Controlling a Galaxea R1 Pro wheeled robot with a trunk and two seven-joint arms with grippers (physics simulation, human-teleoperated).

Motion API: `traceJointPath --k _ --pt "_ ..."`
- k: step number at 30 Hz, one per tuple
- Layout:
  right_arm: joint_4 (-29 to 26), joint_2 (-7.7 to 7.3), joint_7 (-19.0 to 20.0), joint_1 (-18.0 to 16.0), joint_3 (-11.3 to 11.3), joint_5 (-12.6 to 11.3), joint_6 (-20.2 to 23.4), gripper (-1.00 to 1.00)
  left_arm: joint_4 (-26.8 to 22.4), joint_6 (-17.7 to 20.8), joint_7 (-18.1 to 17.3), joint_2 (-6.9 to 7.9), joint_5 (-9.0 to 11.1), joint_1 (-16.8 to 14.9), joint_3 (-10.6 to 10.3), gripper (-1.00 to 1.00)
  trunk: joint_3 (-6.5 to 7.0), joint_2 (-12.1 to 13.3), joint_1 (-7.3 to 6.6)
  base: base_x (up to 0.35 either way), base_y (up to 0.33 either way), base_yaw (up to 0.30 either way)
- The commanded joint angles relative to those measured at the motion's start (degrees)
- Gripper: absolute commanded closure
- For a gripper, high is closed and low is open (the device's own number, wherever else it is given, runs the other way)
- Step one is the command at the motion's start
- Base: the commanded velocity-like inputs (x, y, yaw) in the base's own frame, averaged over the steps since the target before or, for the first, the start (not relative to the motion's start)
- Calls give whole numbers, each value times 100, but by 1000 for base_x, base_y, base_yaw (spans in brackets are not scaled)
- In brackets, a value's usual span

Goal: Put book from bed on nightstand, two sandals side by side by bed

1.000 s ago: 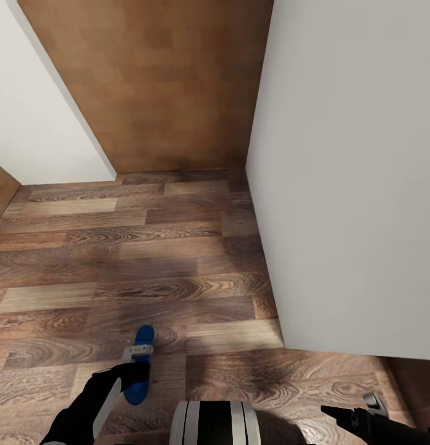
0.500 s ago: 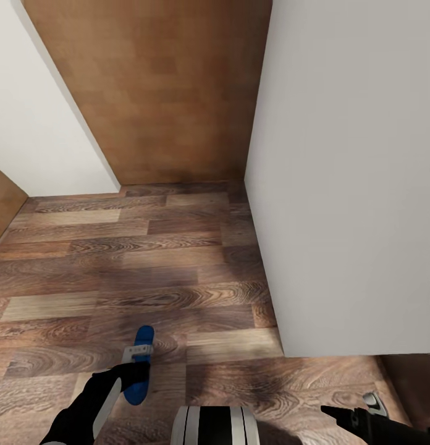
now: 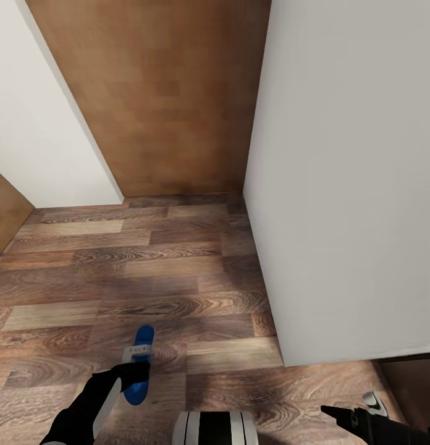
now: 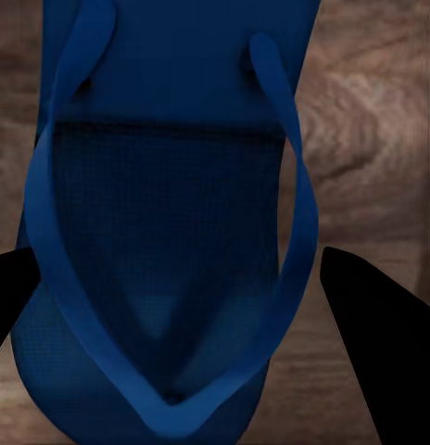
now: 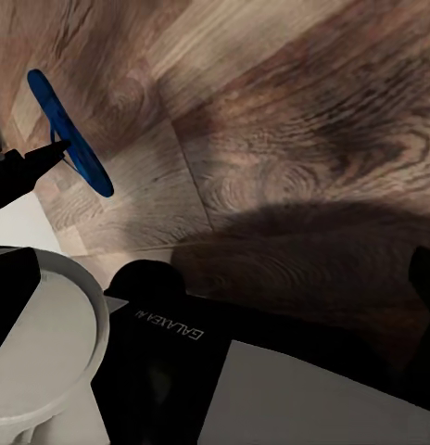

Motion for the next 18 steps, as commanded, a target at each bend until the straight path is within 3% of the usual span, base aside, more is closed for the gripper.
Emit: traceJointPath --k 1,18 --pt "-3 0 15 2 -4 3 22 -100 -7 39 -12 -1 48 0 11 100 20 0 -3 0 0 0" --pt "-7 0 15 2 -4 4 20 -100 -10 46 -12 -1 48 0 11 100 396 23 -47 0 0 0"
